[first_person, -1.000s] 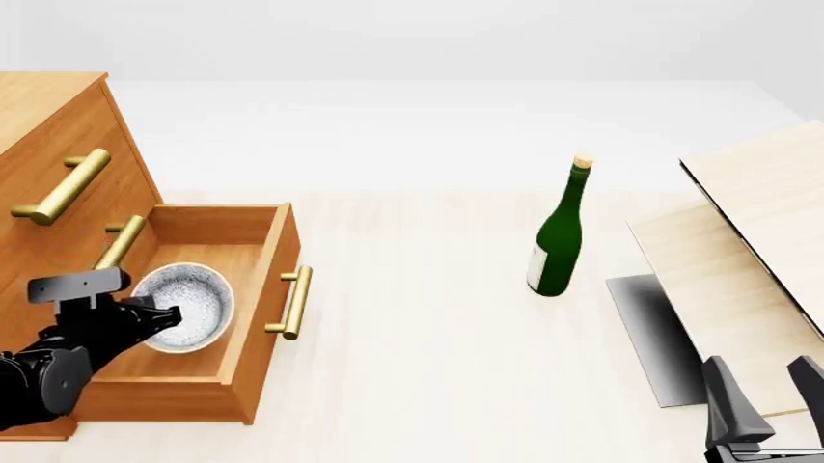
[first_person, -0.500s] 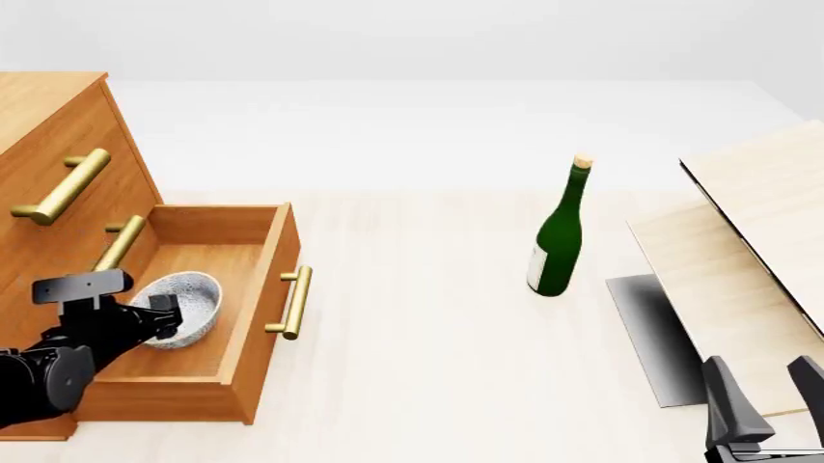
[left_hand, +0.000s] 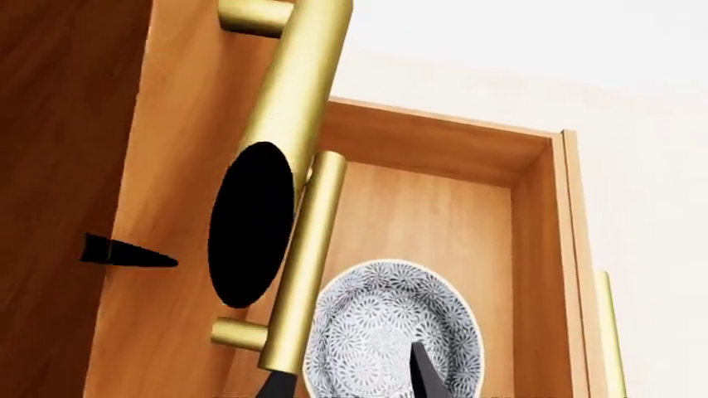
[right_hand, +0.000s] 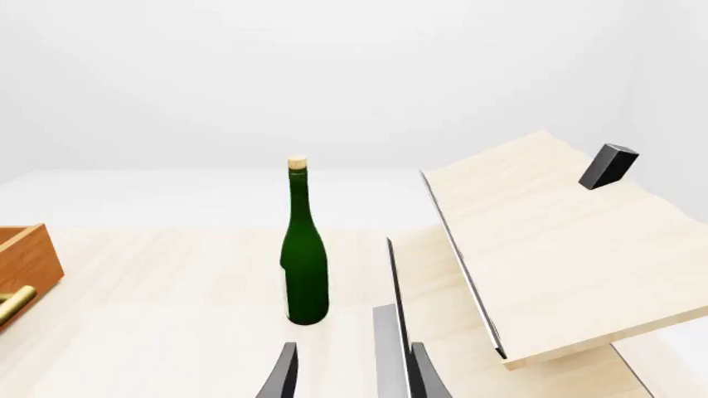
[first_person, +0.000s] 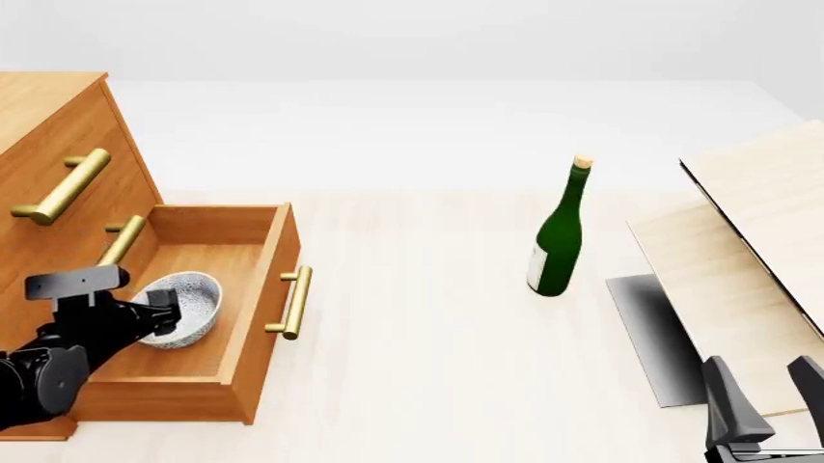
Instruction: Put the bowl in the bottom drawer of the cabinet and close it.
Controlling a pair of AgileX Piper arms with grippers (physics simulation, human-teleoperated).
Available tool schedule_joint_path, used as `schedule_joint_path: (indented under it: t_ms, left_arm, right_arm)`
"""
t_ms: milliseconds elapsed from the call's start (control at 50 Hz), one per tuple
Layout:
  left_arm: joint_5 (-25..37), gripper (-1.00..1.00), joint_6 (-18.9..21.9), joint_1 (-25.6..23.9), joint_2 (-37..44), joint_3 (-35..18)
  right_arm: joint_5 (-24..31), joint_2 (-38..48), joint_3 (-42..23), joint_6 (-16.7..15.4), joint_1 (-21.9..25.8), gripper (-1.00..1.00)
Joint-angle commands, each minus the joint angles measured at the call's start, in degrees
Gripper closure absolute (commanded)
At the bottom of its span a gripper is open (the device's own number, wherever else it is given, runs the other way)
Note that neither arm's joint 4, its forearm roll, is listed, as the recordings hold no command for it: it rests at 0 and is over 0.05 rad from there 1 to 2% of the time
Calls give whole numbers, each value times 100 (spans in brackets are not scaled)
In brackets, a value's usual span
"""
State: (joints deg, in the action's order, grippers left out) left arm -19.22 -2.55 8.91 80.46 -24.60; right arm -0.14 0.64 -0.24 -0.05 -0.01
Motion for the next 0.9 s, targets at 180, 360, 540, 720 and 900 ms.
schedule_joint_path:
  t_ms: [180, 360, 540, 720, 900]
  left_arm:
    - [295, -100, -39, -108, -630, 82]
    - [499, -100, -102, -220, -871, 81]
    - [692, -100, -149, -345, -1148, 111]
    - [855, -100, -172, -451, -1409, 105]
    - [976, -100, -160, -512, -1643, 107]
  right_arm:
    - [0, -1, 0, 1, 0, -100]
    - [1, -3, 0, 1, 1, -100]
    - [0, -1, 0, 1, 0, -100]
    - [0, -2, 0, 2, 0, -100]
    - [0, -1, 0, 0, 0, -100]
